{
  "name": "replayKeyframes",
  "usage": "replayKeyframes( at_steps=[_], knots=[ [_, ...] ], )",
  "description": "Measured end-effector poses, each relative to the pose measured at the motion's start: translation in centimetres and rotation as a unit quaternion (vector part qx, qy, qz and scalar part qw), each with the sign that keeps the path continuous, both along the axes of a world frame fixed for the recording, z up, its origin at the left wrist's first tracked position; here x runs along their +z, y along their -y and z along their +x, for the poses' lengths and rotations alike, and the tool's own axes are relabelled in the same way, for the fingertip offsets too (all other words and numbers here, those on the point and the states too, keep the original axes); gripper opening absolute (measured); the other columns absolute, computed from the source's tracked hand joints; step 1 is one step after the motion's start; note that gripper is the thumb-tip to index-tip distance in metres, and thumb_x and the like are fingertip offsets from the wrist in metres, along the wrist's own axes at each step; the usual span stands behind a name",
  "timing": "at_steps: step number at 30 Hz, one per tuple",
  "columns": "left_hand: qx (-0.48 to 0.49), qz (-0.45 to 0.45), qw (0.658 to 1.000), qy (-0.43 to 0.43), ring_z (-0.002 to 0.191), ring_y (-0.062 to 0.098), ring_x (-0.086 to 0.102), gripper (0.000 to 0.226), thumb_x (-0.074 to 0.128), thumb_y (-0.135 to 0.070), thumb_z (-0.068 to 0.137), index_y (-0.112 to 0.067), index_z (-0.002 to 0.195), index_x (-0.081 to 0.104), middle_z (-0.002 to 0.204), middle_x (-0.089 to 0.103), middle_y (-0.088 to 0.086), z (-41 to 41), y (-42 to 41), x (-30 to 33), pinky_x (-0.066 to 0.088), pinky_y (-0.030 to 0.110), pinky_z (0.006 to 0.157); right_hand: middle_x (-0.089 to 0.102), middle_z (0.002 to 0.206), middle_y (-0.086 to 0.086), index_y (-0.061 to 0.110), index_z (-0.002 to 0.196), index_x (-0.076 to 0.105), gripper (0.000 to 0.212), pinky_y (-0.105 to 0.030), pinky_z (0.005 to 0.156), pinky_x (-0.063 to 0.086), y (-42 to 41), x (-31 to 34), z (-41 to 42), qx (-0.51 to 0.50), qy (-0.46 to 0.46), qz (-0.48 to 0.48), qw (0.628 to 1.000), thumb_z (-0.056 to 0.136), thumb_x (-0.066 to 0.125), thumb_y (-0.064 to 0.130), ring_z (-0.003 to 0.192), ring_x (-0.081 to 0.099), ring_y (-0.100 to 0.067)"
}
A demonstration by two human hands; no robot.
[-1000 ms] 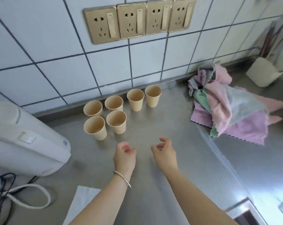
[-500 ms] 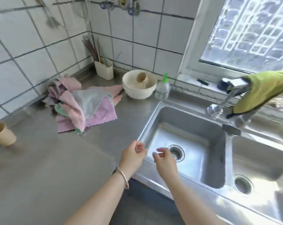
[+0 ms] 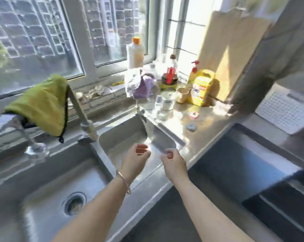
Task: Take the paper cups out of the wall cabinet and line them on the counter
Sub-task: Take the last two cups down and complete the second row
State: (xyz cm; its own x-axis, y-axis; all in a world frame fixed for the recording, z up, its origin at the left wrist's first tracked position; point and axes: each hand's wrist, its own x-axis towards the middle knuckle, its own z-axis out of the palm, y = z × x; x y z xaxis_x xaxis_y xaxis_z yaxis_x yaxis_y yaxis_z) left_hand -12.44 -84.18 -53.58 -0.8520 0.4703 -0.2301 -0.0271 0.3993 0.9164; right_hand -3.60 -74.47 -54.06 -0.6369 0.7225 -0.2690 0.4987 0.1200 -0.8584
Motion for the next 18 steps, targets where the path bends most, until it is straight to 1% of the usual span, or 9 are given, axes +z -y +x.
replayKeyframes(
  at_steps=[2, 3, 6, 9, 11, 13, 15, 17, 18],
  knots=[
    [-0.060, 0.004, 0.998, 0.008, 0.086, 0.018, 0.062, 0.025, 0.064, -0.013, 0.083, -0.008, 0.107, 0.062, 0.094, 0.067, 0.003, 1.4, -5.2, 0.5, 0.049, 0.020, 0.073, 0.058, 0.103, 0.000, 0.014, 0.118, 0.053, 0.030, -0.025, 0.078, 0.040, -4.1, 0.7, 2.4, -0.060, -0.004, 0.002, 0.998, 0.090, 0.052, 0.026, 0.091, 0.053, -0.017],
    [-0.087, 0.005, 0.996, 0.017, 0.089, 0.019, 0.063, 0.027, 0.065, -0.016, 0.082, -0.010, 0.109, 0.063, 0.100, 0.068, 0.006, 2.2, -7.7, 0.7, 0.049, 0.026, 0.076, 0.057, 0.102, 0.001, 0.015, 0.118, 0.053, 0.031, -0.026, 0.078, 0.042, -6.3, 1.0, 3.7, -0.088, -0.009, 0.000, 0.996, 0.090, 0.053, 0.027, 0.091, 0.053, -0.016],
    [-0.161, 0.022, 0.986, 0.034, 0.094, 0.018, 0.063, 0.024, 0.065, -0.019, 0.082, -0.016, 0.106, 0.063, 0.106, 0.069, 0.006, 4.8, -15.2, 1.7, 0.050, 0.032, 0.085, 0.059, 0.102, 0.001, 0.016, 0.114, 0.053, 0.031, -0.027, 0.076, 0.046, -12.9, 2.2, 7.9, -0.160, -0.026, 0.002, 0.987, 0.088, 0.056, 0.033, 0.095, 0.058, -0.017],
    [-0.223, 0.038, 0.973, 0.038, 0.101, 0.020, 0.062, 0.022, 0.064, -0.021, 0.084, -0.016, 0.105, 0.061, 0.108, 0.067, 0.006, 7.5, -23.0, 3.6, 0.050, 0.035, 0.093, 0.059, 0.104, 0.000, 0.014, 0.117, 0.052, 0.033, -0.027, 0.075, 0.043, -20.0, 3.8, 11.8, -0.207, -0.031, 0.017, 0.978, 0.088, 0.054, 0.032, 0.098, 0.060, -0.020],
    [-0.246, 0.047, 0.968, 0.032, 0.097, 0.021, 0.063, 0.021, 0.063, -0.021, 0.083, -0.017, 0.103, 0.062, 0.106, 0.068, 0.007, 9.5, -28.5, 5.6, 0.050, 0.034, 0.086, 0.062, 0.108, -0.001, 0.015, 0.119, 0.052, 0.035, -0.027, 0.078, 0.041, -24.9, 5.9, 14.0, -0.227, -0.021, 0.041, 0.973, 0.088, 0.054, 0.031, 0.103, 0.060, -0.022],
    [-0.269, 0.066, 0.961, 0.021, 0.087, 0.021, 0.063, 0.010, 0.064, -0.020, 0.082, -0.022, 0.092, 0.062, 0.102, 0.070, 0.007, 11.4, -34.2, 8.0, 0.047, 0.032, 0.076, 0.064, 0.113, -0.003, 0.016, 0.118, 0.053, 0.034, -0.027, 0.080, 0.042, -30.0, 8.7, 15.9, -0.244, -0.022, 0.074, 0.967, 0.087, 0.054, 0.031, 0.105, 0.061, -0.023],
    [-0.286, 0.091, 0.954, 0.001, 0.075, 0.017, 0.060, 0.009, 0.064, -0.019, 0.082, -0.025, 0.084, 0.059, 0.094, 0.068, 0.005, 13.1, -39.6, 10.7, 0.046, 0.026, 0.066, 0.065, 0.115, -0.004, 0.015, 0.116, 0.054, 0.032, -0.030, 0.086, 0.045, -34.7, 11.7, 17.4, -0.258, -0.032, 0.107, 0.960, 0.087, 0.055, 0.030, 0.106, 0.061, -0.024],
    [-0.296, 0.117, 0.948, -0.010, 0.071, 0.013, 0.057, 0.010, 0.065, -0.018, 0.082, -0.023, 0.090, 0.061, 0.088, 0.066, 0.000, 14.5, -44.1, 13.4, 0.044, 0.024, 0.063, 0.065, 0.113, -0.004, 0.015, 0.113, 0.055, 0.030, -0.038, 0.092, 0.049, -38.7, 14.5, 18.3, -0.268, -0.045, 0.144, 0.951, 0.087, 0.055, 0.029, 0.105, 0.061, -0.024],
    [-0.302, 0.129, 0.944, -0.010, 0.069, 0.012, 0.055, 0.012, 0.065, -0.017, 0.082, -0.020, 0.094, 0.061, 0.086, 0.065, -0.001, 15.1, -46.1, 14.6, 0.042, 0.024, 0.061, 0.065, 0.107, 0.000, 0.017, 0.112, 0.055, 0.028, -0.040, 0.091, 0.050, -40.4, 15.7, 18.6, -0.270, -0.045, 0.165, 0.948, 0.087, 0.055, 0.029, 0.103, 0.061, -0.023]
  ],
)
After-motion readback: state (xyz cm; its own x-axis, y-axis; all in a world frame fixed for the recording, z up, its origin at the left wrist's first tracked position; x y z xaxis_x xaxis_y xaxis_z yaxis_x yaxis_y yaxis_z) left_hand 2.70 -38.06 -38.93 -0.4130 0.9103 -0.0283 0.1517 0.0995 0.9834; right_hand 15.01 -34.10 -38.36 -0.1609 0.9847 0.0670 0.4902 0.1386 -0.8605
